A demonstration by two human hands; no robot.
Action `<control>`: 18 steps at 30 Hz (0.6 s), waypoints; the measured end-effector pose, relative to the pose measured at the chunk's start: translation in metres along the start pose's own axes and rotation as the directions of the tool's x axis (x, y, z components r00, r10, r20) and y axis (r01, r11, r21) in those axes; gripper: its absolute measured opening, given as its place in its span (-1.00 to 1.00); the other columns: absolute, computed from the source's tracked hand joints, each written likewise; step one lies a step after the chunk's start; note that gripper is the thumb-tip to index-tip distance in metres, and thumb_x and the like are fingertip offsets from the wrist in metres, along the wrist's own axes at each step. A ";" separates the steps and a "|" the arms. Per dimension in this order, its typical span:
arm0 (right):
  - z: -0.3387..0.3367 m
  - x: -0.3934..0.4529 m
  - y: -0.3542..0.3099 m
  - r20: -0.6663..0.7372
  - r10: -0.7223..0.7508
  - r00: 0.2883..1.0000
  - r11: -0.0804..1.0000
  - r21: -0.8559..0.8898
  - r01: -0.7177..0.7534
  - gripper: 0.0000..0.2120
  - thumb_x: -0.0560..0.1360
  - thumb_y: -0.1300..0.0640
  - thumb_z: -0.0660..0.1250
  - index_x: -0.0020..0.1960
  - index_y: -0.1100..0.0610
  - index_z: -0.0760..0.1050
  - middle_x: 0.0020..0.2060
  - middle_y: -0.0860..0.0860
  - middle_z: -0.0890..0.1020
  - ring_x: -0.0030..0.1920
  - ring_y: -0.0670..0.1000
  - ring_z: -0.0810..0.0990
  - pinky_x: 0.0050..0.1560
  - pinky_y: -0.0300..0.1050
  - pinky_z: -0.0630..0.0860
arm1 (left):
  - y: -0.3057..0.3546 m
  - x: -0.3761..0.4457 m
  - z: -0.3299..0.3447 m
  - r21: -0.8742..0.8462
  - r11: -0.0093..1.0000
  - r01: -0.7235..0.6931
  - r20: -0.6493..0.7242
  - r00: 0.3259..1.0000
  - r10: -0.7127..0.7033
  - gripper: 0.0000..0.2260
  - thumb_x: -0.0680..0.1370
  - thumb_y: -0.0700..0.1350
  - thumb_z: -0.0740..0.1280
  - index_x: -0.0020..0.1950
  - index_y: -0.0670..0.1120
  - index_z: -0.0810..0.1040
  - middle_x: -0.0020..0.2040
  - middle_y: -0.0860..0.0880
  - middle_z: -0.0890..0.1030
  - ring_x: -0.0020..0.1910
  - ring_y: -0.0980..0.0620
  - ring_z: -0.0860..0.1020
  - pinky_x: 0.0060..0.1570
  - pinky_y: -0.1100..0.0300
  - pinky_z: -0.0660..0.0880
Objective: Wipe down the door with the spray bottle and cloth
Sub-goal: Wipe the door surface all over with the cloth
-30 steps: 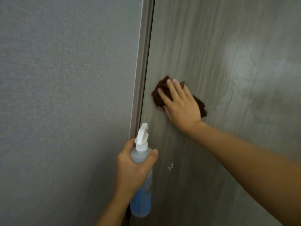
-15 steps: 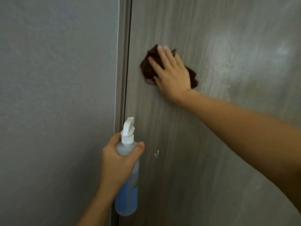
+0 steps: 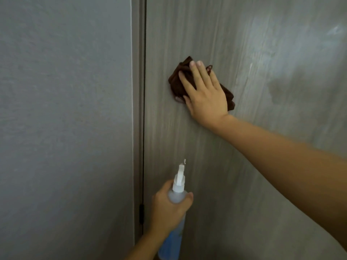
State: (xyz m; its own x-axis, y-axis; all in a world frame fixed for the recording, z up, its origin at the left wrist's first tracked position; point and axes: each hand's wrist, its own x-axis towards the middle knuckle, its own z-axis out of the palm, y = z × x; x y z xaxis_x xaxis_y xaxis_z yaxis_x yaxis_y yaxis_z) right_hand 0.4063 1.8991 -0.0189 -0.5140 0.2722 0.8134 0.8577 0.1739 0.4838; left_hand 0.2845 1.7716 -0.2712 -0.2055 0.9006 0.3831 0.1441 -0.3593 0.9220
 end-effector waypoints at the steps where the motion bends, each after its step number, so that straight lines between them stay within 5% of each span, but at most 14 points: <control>1: 0.002 -0.007 -0.002 0.009 -0.018 1.000 1.000 0.000 0.018 -0.44 0.67 -0.04 0.14 0.63 0.13 0.22 0.61 0.27 0.17 0.62 0.27 0.12 0.61 0.20 0.02 | -0.002 0.000 0.002 0.001 1.000 0.013 0.006 1.000 -0.013 -0.82 0.43 -0.13 0.62 -0.07 -0.01 0.65 -0.26 0.08 0.68 -0.30 0.17 0.63 -0.28 0.28 0.53; 9: 0.010 -0.041 -0.006 0.015 -0.098 0.995 0.995 -0.034 0.098 -0.46 0.70 -0.10 -0.01 0.61 0.11 0.26 0.61 0.25 0.19 0.62 0.24 0.13 0.63 0.17 0.03 | -0.006 0.007 0.013 0.073 0.997 -0.002 -0.015 1.000 0.003 -0.77 0.41 -0.11 0.63 -0.05 0.02 0.63 -0.21 0.11 0.70 -0.29 0.14 0.67 -0.31 0.31 0.55; 18: 0.015 -0.042 -0.005 -0.016 -0.099 0.995 0.994 -0.037 0.098 -0.48 0.71 -0.06 0.12 0.62 0.10 0.25 0.62 0.24 0.18 0.63 0.24 0.11 0.63 0.17 0.02 | -0.011 0.011 0.013 0.066 0.998 0.007 -0.039 0.999 -0.005 -0.78 0.43 -0.14 0.62 -0.05 0.02 0.62 -0.22 0.11 0.68 -0.28 0.11 0.66 -0.31 0.29 0.56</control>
State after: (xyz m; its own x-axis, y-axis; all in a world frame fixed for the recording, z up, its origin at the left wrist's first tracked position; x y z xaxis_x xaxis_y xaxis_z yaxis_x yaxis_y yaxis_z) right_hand 0.4234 1.9007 -0.0607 -0.5960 0.2386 0.7667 0.8029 0.1651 0.5728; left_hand 0.2933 1.7887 -0.2774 -0.2442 0.8918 0.3808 0.2062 -0.3359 0.9190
